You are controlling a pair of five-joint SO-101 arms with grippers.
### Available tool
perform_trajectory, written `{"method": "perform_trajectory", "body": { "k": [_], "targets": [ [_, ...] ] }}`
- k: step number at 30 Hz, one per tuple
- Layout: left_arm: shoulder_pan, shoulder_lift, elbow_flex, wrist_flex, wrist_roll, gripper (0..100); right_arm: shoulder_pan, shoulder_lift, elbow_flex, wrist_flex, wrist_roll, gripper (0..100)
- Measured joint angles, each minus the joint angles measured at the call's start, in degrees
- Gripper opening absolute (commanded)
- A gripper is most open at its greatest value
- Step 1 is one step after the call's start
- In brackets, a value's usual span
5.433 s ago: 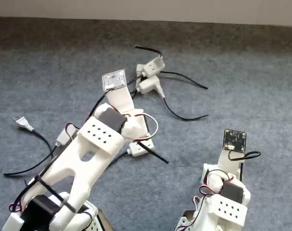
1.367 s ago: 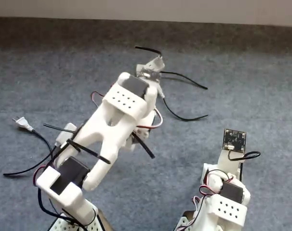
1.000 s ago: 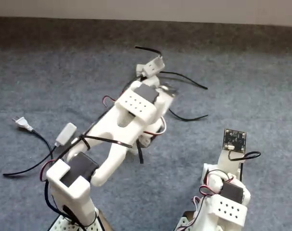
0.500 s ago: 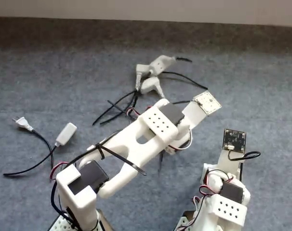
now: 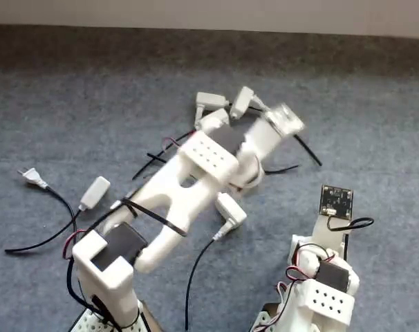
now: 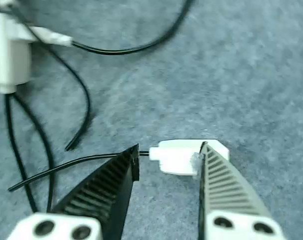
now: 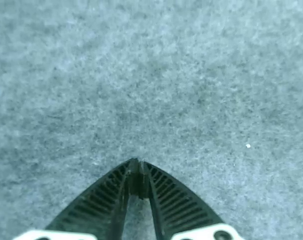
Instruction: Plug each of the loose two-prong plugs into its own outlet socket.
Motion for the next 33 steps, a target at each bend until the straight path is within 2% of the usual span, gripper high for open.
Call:
{"method": "perform_trajectory", "body": {
  "k": [3,10,14,18,22,26,33],
  "targets": [
    [-2.7,-0.1,-1.5,2.7,8.3,25,0.0,0.0,0.0,0.0,0.0,1.0],
    [-0.4,-0.1,-1.6,6.8,43.7,28,0.0,0.0,0.0,0.0,1.1,1.0],
    [4.3,-0.1,-1.6,10.4,54.9,28,0.0,0.0,0.0,0.0,1.5,1.0],
    [5.0,-0.1,-0.5,11.6,66.9,28,0.0,0.0,0.0,0.0,1.5,1.0],
    [4.9,-0.1,5.0,6.6,73.6,28,0.0,0.0,0.0,0.0,1.5,1.0],
    [4.9,-0.1,12.1,-2.0,78.8,28,0.0,0.0,0.0,0.0,1.5,1.0],
    [4.7,-0.1,20.8,-13.8,84.0,28,0.0,0.0,0.0,0.0,1.5,1.0]
  ]
}}
